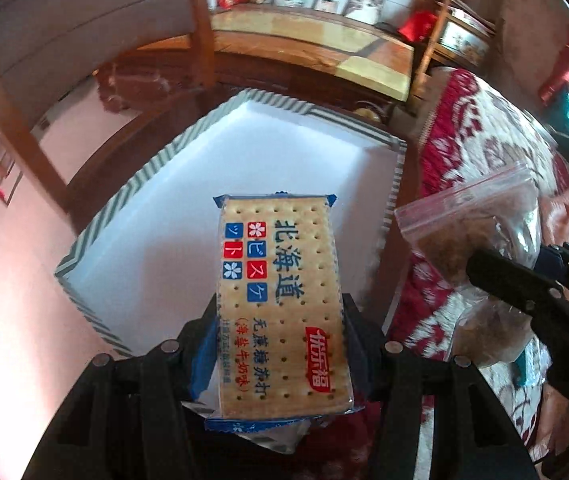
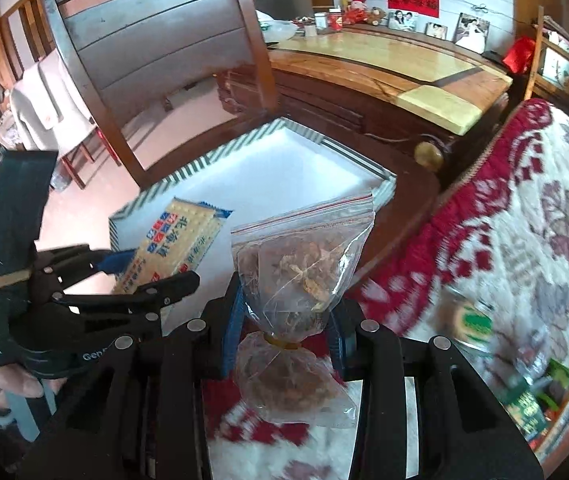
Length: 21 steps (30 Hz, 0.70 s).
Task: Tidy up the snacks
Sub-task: 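Carry the cracker pack and zip bag over the striped white tray with both tools, then lower both items into the tray and open both tools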
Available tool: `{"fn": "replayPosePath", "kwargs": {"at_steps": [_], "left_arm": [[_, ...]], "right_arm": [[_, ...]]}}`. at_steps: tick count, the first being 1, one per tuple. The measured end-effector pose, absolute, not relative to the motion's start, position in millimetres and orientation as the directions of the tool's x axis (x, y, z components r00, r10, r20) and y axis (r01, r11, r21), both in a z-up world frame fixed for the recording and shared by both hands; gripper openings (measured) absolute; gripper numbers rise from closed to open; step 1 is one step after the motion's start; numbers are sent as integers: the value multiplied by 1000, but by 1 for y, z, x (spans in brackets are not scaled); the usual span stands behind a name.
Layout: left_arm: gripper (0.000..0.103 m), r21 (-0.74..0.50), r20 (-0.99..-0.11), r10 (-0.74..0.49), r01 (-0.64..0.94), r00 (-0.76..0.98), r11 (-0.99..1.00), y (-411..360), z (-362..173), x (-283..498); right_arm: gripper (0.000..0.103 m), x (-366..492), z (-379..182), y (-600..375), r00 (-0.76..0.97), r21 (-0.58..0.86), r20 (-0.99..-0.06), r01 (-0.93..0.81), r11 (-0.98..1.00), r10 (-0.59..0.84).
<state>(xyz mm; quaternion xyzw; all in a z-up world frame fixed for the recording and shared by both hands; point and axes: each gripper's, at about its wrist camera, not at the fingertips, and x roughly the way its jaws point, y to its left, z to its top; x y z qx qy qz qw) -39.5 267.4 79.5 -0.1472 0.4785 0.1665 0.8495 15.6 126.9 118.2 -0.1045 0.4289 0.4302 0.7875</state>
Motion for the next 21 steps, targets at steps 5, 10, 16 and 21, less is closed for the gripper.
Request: {"fn": "replayPosePath", "kwargs": {"at_steps": [5,10,16,21], "left_arm": [[57,-83,-871,164,-468,463,880,288,74,-44],[57,-70,-885,173,-492,431,868,299,64,-47],[58,-40,-899,201,-529,389,848,312,54,-50],[58,-9,-904,226,-544,364,839,313,48,-50]], "right_arm": [[35,23,117,154,215,282,-738,-763,581,640],[35,29,106,185,151,371,-716,-745,554,682],[35,27,80,213,64,434,-731,-724,535,679],[35,24,55,218,7,465,-756,-700,543,655]]}}
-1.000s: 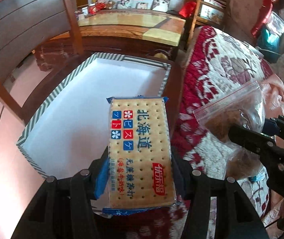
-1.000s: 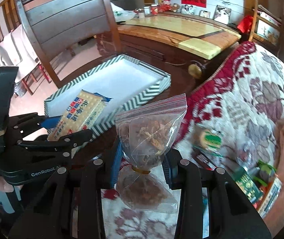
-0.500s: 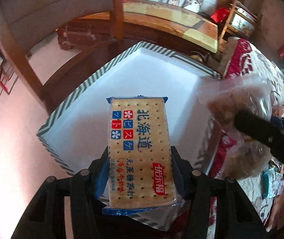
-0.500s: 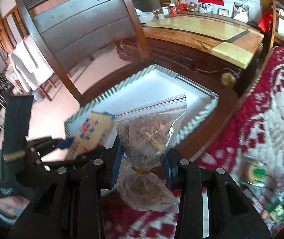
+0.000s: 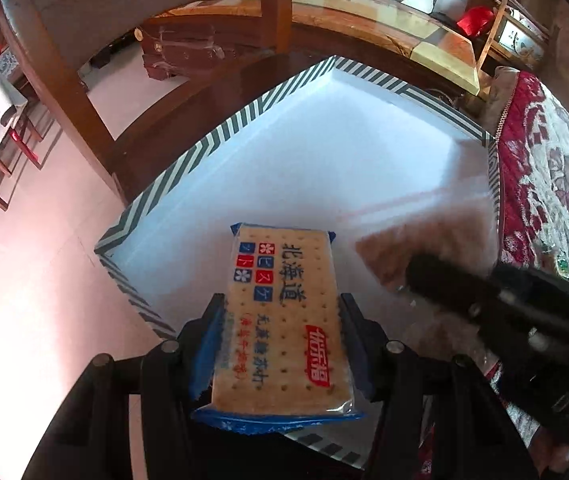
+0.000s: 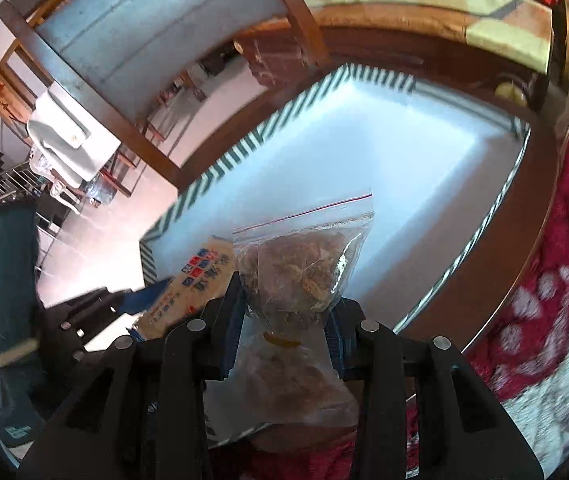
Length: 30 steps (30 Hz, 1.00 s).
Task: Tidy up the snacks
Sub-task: 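Lower both items into the tray and open both tools, then move both tools back over the snack pile on the blanket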
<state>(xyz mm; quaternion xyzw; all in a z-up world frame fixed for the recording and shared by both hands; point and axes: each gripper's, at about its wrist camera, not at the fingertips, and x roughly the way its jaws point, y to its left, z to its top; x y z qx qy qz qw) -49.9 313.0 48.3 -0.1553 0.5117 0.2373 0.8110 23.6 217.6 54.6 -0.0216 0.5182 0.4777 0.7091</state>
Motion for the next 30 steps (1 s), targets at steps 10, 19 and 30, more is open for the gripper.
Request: {"fn": "replayPosePath", "kwargs": {"at_steps": [10,19,30], "left_arm": [[77,4,-889,267,-576,373,817,316,58,-56],[84,-19,-850,252,-505,463,863,275,81,-56],[85,-53,-835,146,-342,530,938,192,95,-43]], "right_arm": [[51,22,63,195,35,481,-738,-672,563,673],[51,3,85,139,158,397,-733,-691,604,662],[51,-9,98,46,313,298,-750,-627,720,582]]}}
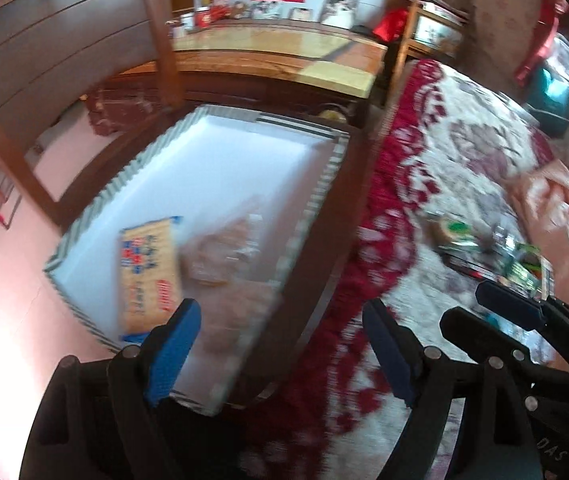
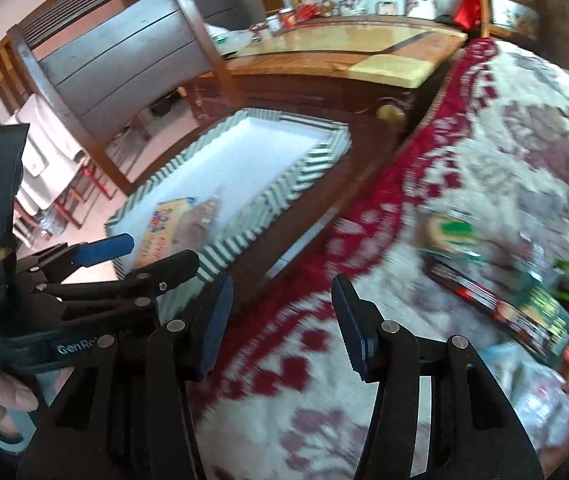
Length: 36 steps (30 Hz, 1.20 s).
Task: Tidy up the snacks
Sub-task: 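Move both tools back over the snack pile on the blanket, then grasp the light-blue pastry with the left tool while the right tool grasps the pink strawberry packet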
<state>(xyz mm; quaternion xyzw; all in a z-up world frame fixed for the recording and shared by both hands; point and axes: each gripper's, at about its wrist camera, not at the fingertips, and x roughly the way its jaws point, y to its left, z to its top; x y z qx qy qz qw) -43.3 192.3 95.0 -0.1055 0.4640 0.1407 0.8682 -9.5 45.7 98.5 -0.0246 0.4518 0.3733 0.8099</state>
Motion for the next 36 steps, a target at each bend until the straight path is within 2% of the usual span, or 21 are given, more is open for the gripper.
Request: {"fn": "replayPosePath", "kwargs": {"at_steps": [18,26,36], "left_arm": [[85,-92,-878,-55,-55,475,994,59,65,-19],[85,-137,-893,-116,-16,435,990,25,51,-1],[85,-178,-907,-150,-35,394,983,6,35,23]], "right_arm": [[51,-29,60,-120,412,218,-834,-366,905,368],[51,-25,44,-158,405,209,-861,-268,940,307],[51,-19,36,-162,385,223,-869,-257,940,312]]}}
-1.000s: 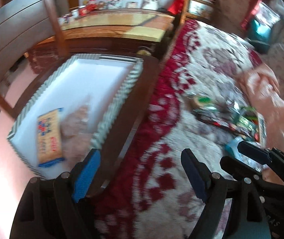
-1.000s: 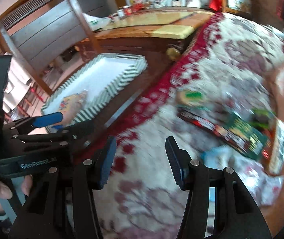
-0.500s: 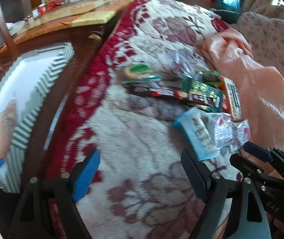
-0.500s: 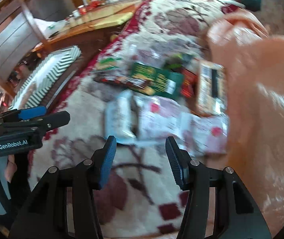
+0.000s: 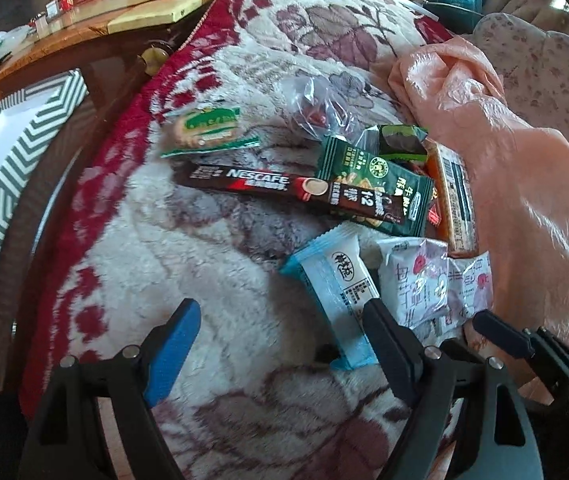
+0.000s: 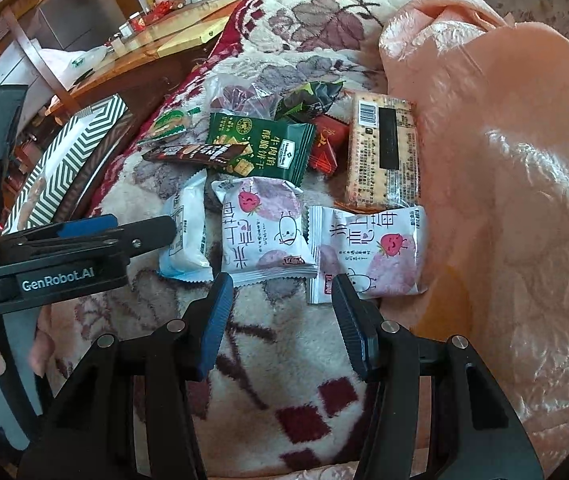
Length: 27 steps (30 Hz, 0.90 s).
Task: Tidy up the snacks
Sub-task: 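Grasp the light-blue pastry with the left tool while the right tool grasps the pink strawberry packet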
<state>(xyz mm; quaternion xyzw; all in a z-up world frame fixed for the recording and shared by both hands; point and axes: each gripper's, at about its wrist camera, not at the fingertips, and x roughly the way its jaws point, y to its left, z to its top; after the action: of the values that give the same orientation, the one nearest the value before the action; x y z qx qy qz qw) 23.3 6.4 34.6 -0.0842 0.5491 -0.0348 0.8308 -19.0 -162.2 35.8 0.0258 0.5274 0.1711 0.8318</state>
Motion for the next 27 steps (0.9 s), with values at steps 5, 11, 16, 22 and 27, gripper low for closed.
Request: {"fn": "replayPosePath", "kwargs": {"at_steps": [5,11,16,22,27], "left_arm": [[85,-216,-903,-191,-23,385,976,-1,33,30],[85,-245,-904,-225,-7,364,970,-11,30,36],[84,-223,-911,-205,-12,357,975,-10,23,38],[37,-137,-908,-130,11,398,990,-4,24,36],[34,-180,-899,-170,13,403,984,15,26,32]], "right_arm": [[51,-13,31,-166,373,221,-877,-244,944,301],[51,-11,27,-170,362,228,-883,-225,947,299],[51,-9,28,-168,366,226,-881,-234,946,301],[51,-3,28,-161,361,227,-881,-241,944,304],[52,4,27,-147,359,226,-881,-253,941,309]]}}
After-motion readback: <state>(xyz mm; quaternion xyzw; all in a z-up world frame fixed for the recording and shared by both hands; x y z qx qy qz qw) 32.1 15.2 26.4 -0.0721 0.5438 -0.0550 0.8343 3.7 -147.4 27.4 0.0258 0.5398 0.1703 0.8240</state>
